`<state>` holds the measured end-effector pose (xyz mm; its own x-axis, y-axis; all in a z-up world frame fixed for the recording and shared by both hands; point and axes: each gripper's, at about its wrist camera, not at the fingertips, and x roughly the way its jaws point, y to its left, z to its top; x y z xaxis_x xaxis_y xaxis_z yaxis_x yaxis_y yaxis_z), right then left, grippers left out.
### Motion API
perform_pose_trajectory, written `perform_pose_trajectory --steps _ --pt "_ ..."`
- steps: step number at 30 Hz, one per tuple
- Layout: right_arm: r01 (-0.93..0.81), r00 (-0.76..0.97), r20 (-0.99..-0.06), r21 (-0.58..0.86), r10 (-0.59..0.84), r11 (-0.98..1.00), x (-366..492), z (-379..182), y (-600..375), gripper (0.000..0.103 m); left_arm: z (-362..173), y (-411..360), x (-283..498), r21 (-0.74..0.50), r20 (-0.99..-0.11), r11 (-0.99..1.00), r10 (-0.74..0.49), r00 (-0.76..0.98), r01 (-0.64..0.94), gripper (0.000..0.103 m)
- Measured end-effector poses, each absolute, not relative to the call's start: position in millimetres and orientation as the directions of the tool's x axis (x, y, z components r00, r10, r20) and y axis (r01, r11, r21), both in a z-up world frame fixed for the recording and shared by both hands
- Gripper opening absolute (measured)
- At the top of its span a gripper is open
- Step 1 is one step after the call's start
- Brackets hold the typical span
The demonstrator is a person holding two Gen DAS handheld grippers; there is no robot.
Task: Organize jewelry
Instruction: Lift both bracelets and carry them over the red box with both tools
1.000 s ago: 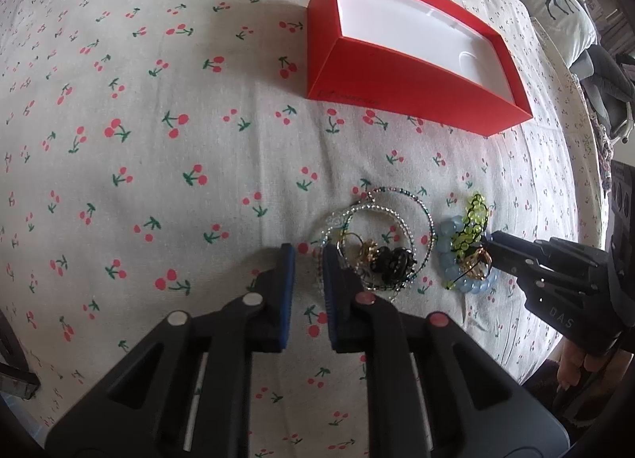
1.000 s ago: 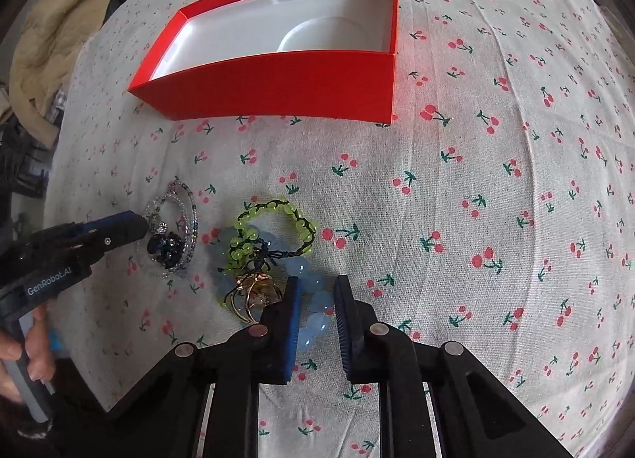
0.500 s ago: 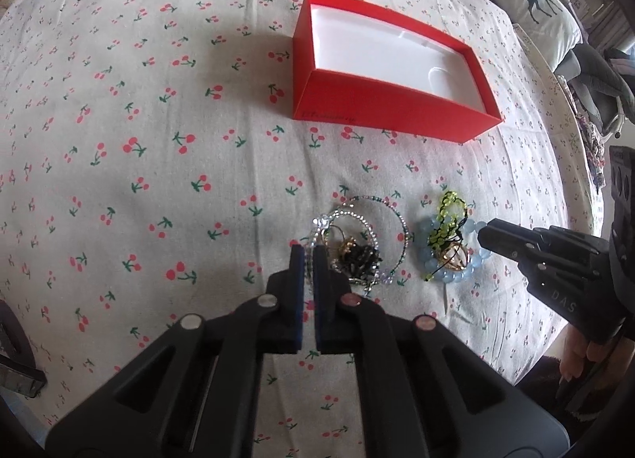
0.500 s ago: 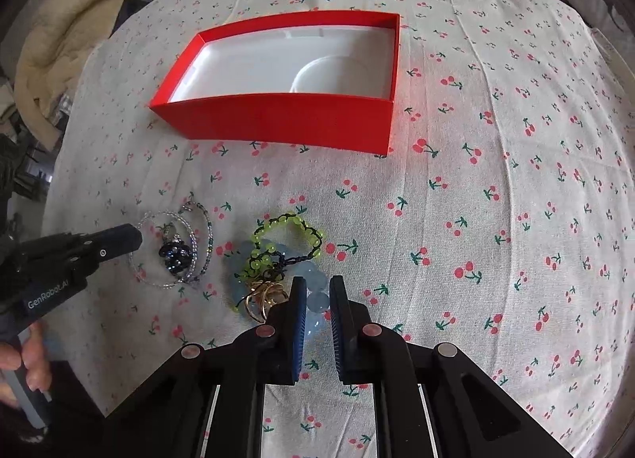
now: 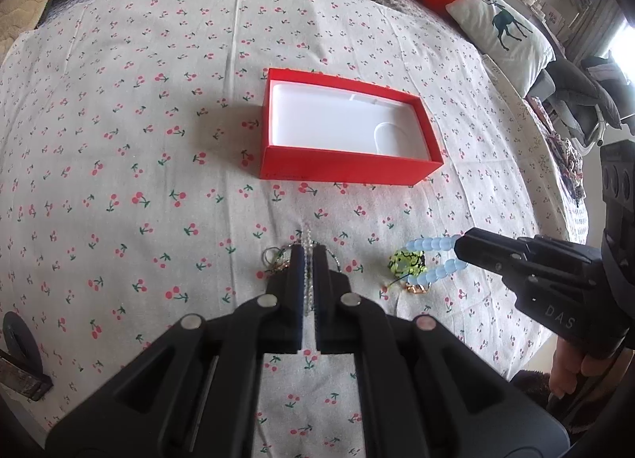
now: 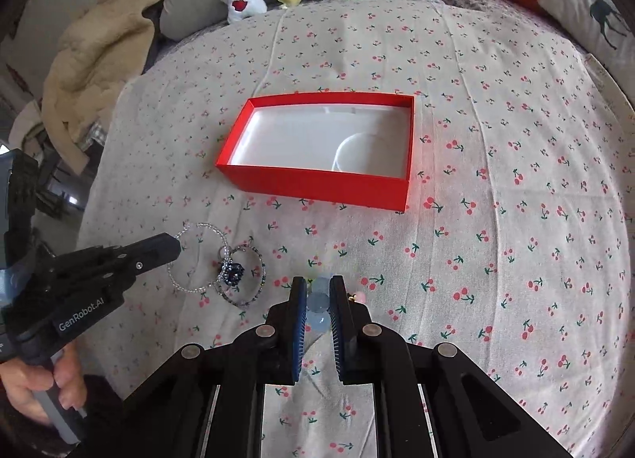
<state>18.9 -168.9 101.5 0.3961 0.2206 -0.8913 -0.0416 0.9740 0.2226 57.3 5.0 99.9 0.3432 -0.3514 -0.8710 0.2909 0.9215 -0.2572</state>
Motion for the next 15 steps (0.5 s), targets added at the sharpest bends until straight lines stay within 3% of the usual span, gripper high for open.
perform_pose_trajectory --steps 15 --pt "-0.043 0.455 -0.822 0.364 0.343 0.930 24.1 128.9 -171.0 0.012 113.2 -6.5 59.8 -0.293 -0.836 0.910 -0.393 0.383 0.293 0.005"
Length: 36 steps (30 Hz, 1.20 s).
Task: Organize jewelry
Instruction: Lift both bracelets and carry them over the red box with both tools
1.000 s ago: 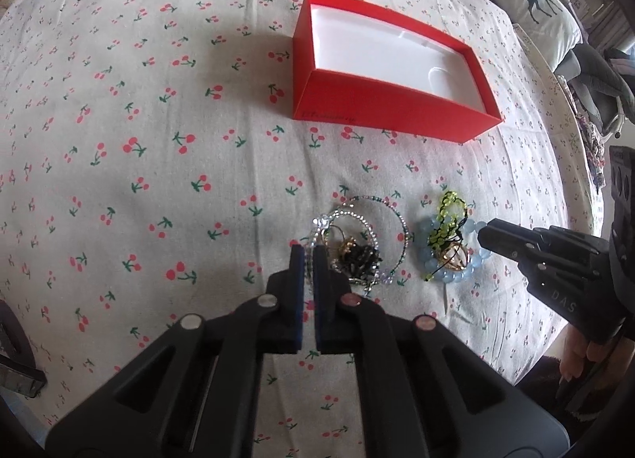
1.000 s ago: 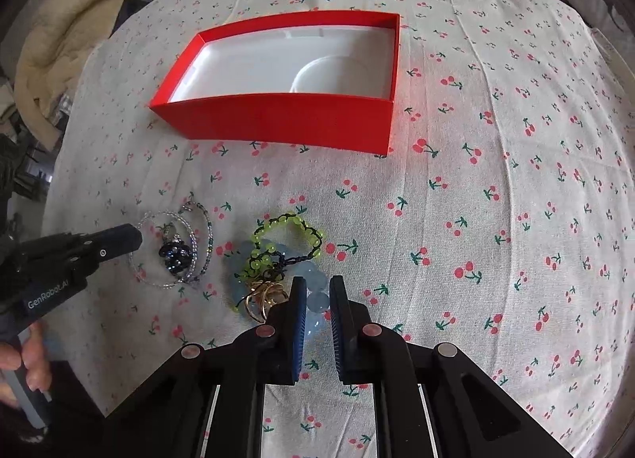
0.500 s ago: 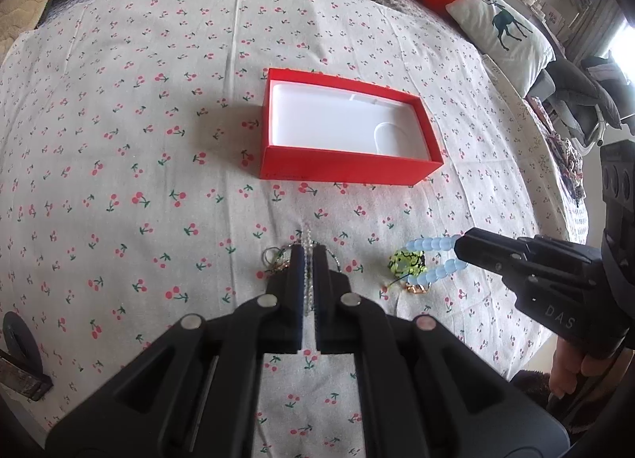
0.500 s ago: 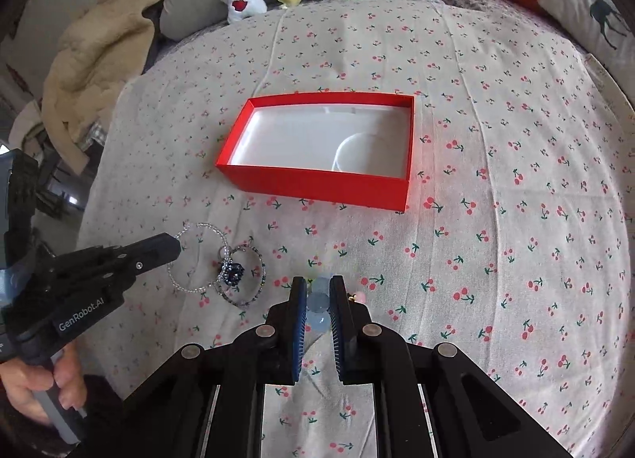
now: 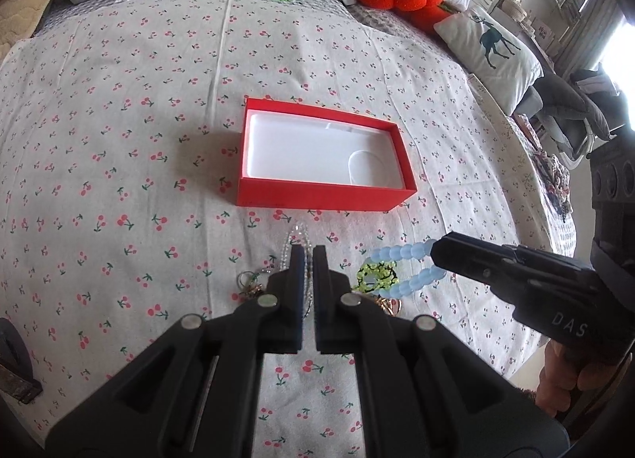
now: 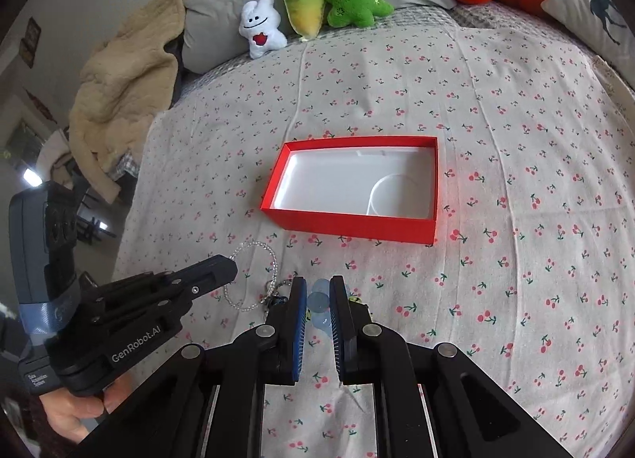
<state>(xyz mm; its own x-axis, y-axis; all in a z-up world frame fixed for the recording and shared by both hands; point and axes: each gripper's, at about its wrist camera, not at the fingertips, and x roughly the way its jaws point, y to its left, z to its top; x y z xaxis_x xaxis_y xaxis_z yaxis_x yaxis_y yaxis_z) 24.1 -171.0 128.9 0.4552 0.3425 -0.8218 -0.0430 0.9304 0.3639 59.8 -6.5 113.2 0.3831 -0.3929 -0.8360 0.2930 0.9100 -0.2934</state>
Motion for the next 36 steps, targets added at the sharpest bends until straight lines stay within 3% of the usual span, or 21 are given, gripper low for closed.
perform_pose_trajectory --steps 5,9,25,28,32,36 --pt "0.055 0.355 -0.919 0.205 0.173 0.977 41.7 80.2 -179.1 0.012 100.4 -11.3 61.2 -0.272 -0.857 0.917 -0.368 0.360 0.290 0.005" --pt "0.086 0.284 -0.946 0.190 0.158 0.978 50.3 47.7 -182.3 0.012 95.1 -12.4 61.4 -0.264 -0.866 0.920 -0.358 0.349 0.289 0.005" --pt "-0.112 0.405 -0.809 0.418 0.425 0.902 32.8 122.7 -143.2 0.012 106.1 -1.2 61.7 -0.279 -0.848 0.919 -0.372 0.377 0.280 0.005" --pt "-0.077 0.450 -0.804 0.399 0.389 0.914 34.5 129.0 -158.8 0.012 105.2 -0.1 62.0 -0.278 -0.849 0.920 -0.370 0.378 0.277 0.005" --pt "0.047 0.417 -0.884 0.255 0.213 0.966 46.1 103.6 -181.6 0.012 101.0 -1.4 61.9 -0.269 -0.856 0.922 -0.361 0.370 0.278 0.005" --pt "0.089 0.348 -0.905 0.291 0.244 0.952 48.6 79.5 -196.5 0.012 101.7 -3.0 62.3 -0.272 -0.854 0.920 -0.366 0.369 0.282 0.005"
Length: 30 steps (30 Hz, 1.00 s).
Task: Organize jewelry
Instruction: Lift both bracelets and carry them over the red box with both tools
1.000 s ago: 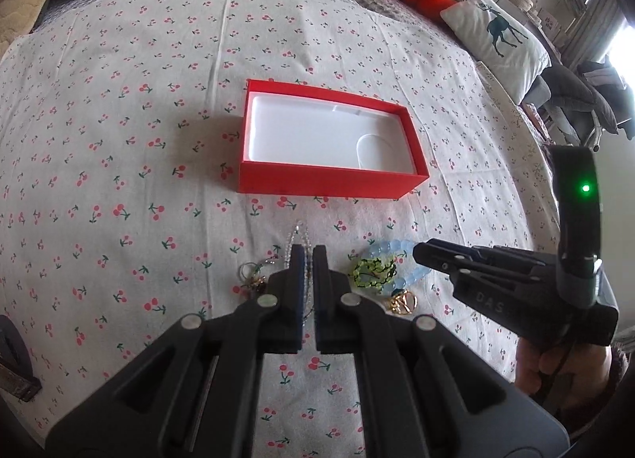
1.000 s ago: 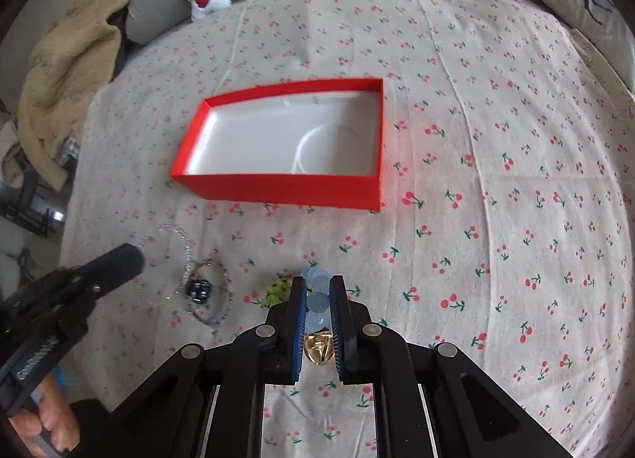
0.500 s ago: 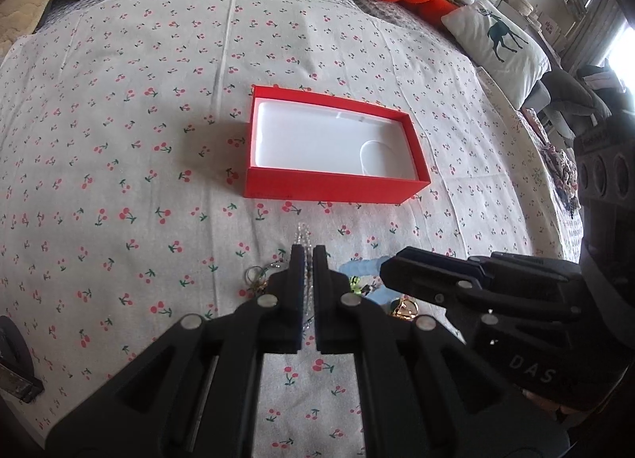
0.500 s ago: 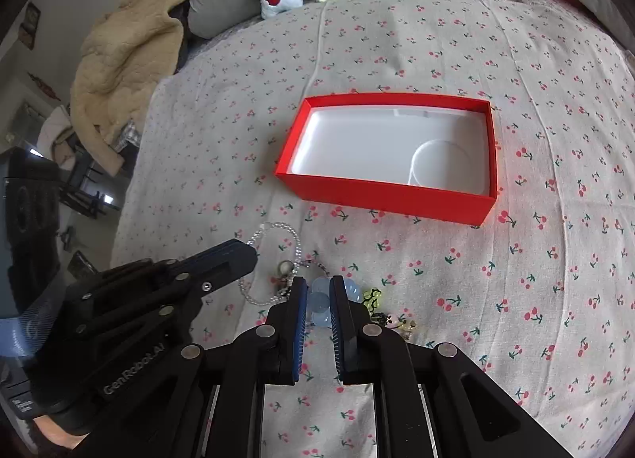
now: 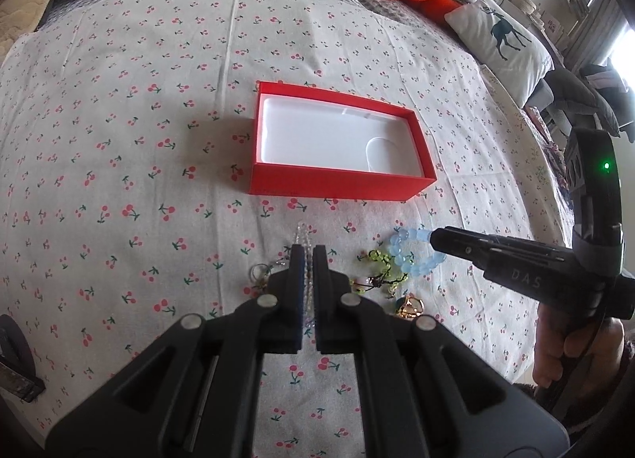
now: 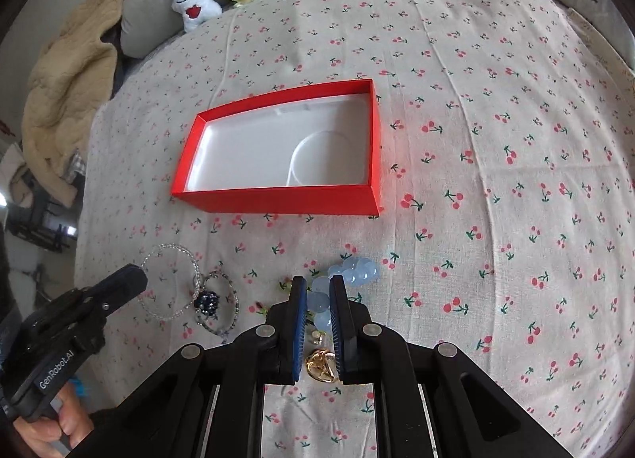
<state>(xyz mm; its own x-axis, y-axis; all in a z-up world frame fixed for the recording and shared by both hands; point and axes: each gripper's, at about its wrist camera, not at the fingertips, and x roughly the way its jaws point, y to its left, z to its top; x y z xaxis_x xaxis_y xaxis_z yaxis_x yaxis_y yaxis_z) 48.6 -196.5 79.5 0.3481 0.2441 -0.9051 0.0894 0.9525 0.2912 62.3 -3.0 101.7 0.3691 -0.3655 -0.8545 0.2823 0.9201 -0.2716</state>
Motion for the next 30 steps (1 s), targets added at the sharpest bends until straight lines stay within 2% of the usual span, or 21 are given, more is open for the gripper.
perform_pose_trajectory --steps 9,14,21,30 --pt "-0.022 0.494 -0.806 0.365 0.328 0.931 42.4 138.6 -187.1 0.012 128.7 -15.9 72.7 -0.314 -0.796 0.886 -0.441 0.413 0.341 0.005" --pt "-0.028 0.561 -0.768 0.354 0.308 0.935 53.1 156.4 -189.0 0.012 135.9 -28.0 91.2 -0.348 -0.754 0.869 -0.483 0.446 0.353 0.005" --pt "0.002 0.612 -0.745 0.336 0.265 0.942 73.8 155.8 -201.0 0.012 115.0 -36.1 126.6 -0.438 -0.707 0.838 -0.544 0.451 0.325 0.005" --pt "0.016 0.624 -0.734 0.354 0.267 0.935 95.9 143.1 -201.3 0.012 72.1 -26.0 149.7 -0.302 -0.805 0.927 -0.374 0.460 0.224 0.005"
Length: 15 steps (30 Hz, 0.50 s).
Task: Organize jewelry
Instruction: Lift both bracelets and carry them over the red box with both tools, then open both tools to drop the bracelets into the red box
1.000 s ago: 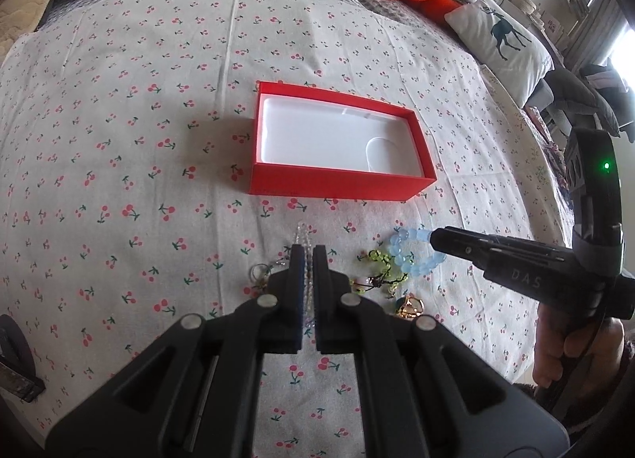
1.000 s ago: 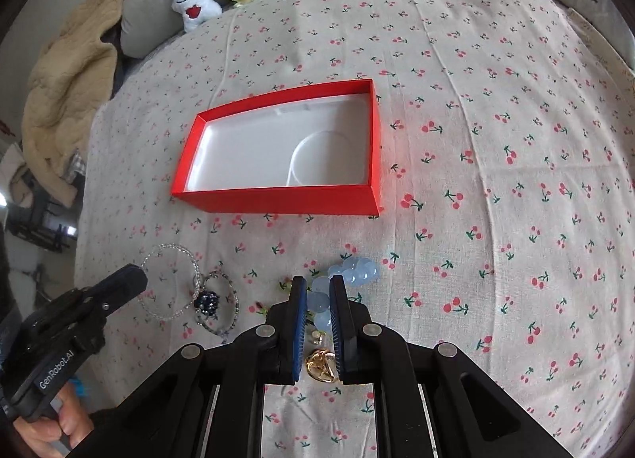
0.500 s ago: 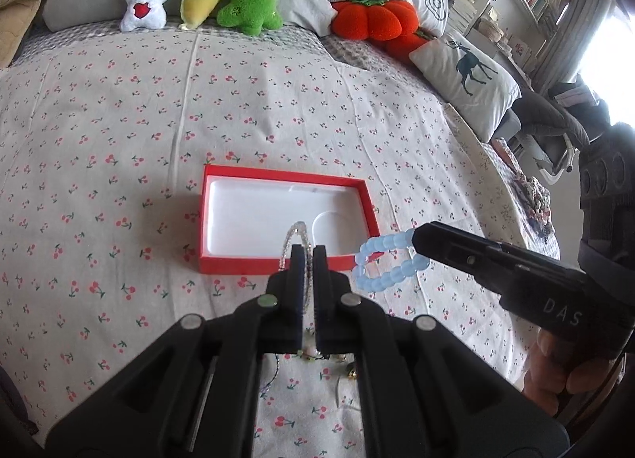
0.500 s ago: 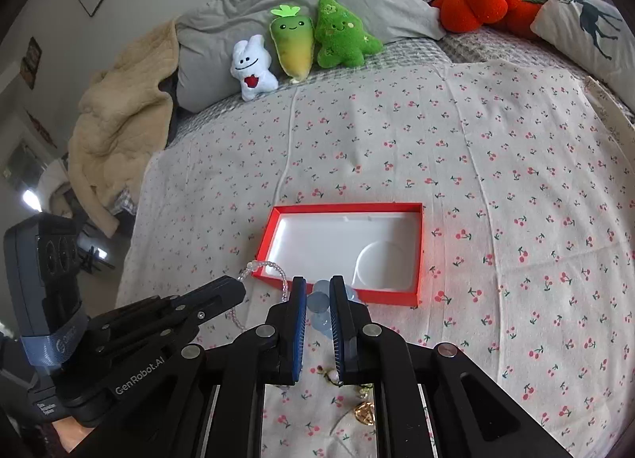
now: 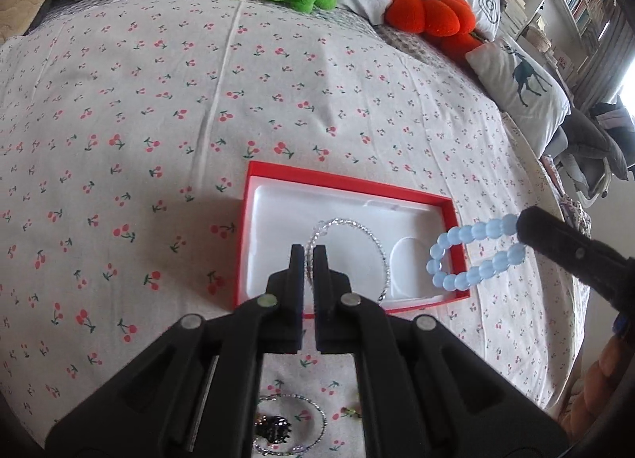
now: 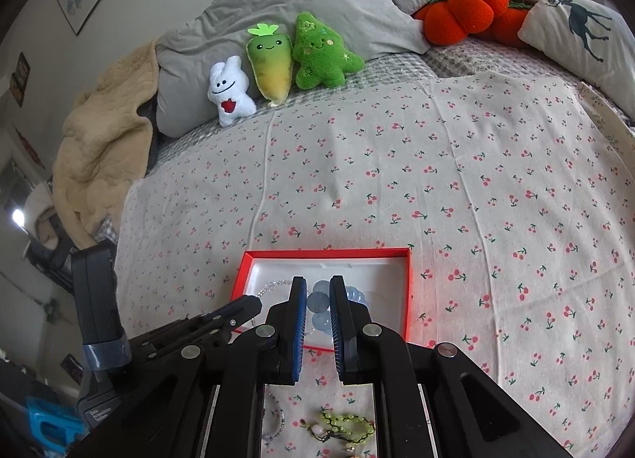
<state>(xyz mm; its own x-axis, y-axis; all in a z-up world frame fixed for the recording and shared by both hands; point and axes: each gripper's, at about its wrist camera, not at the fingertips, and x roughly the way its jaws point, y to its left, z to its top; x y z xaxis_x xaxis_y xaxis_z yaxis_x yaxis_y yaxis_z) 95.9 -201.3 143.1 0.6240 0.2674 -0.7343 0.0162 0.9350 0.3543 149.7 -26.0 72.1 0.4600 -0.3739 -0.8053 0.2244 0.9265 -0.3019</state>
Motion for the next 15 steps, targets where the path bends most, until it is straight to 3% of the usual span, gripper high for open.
perform_pose_trajectory --steps 5,15 --pt "-0.043 0.630 -0.692 0.420 0.351 0.906 103.1 143.2 -189.1 0.012 65.5 -22.7 151.2 -0.245 -0.817 0.945 -0.321 0.479 0.216 0.005" --pt "0.070 0.563 -0.801 0.292 0.204 0.954 120.4 86.1 -207.7 0.012 61.0 -25.4 152.0 -0.198 -0.809 0.957 -0.282 0.515 0.213 0.005"
